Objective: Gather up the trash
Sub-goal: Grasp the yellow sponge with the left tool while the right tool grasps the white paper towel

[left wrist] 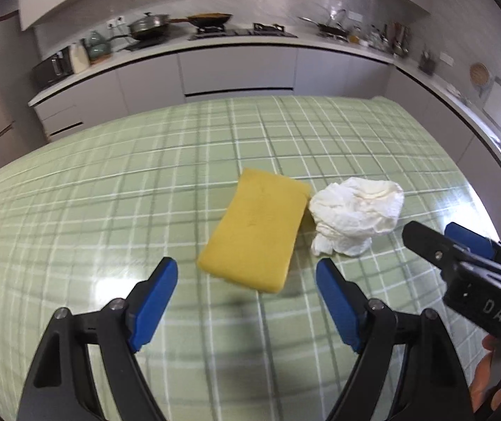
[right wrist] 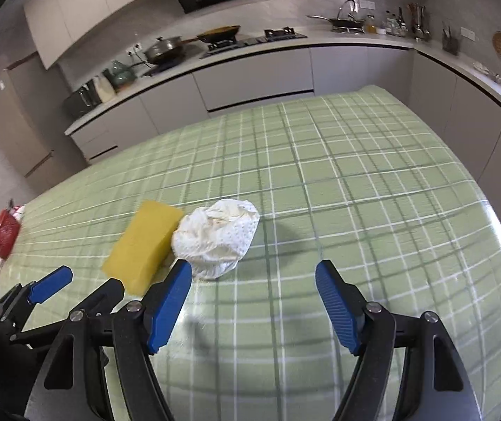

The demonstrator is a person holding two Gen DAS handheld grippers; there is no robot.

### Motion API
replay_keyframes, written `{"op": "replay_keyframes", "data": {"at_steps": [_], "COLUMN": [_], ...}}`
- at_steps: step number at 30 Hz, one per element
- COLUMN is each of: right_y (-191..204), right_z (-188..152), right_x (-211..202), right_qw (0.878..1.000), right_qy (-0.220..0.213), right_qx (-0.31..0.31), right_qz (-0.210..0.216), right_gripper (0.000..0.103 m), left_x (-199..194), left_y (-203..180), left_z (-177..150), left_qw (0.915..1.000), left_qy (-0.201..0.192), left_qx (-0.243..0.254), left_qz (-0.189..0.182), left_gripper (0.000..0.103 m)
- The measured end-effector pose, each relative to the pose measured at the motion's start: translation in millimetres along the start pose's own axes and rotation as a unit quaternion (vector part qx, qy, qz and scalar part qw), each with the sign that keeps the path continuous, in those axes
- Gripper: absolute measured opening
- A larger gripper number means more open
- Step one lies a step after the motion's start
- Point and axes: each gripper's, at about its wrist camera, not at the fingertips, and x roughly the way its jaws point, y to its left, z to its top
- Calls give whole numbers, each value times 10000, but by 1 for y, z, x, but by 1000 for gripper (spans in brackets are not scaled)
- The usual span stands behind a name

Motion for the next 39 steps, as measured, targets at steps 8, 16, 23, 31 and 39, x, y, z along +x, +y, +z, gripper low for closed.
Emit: {"op": "replay_keyframes", "data": {"at_steps": [8, 16, 23, 31, 39], "right_y": [-9, 4, 13, 30, 27], "right_z": [11, 18, 17, 13, 9], "right_x": [35, 54, 56, 55, 35], "right_qw": [9995, 9997, 9995, 9984, 9982], "right_qy": [70, 122, 130, 162, -58], "right_qx": [296, 87, -98, -373, -445], "right_qz": [-37, 177, 257, 395, 389], "right_gripper": [75, 75, 73, 29, 19], "left_x": [29, 39, 29, 25, 10], "left_y": [6, 10, 13, 18, 29], "left_z": [14, 10, -1, -13, -27], "left_qw": [9995, 9993, 9998, 9998, 9988], "left_qy": [192, 225, 103, 95, 101], "left_qx": [181, 59, -122, -192, -463], "left_qz": [-184, -276, -138, -55, -131], "left_gripper": [82, 81, 62, 54, 45]}}
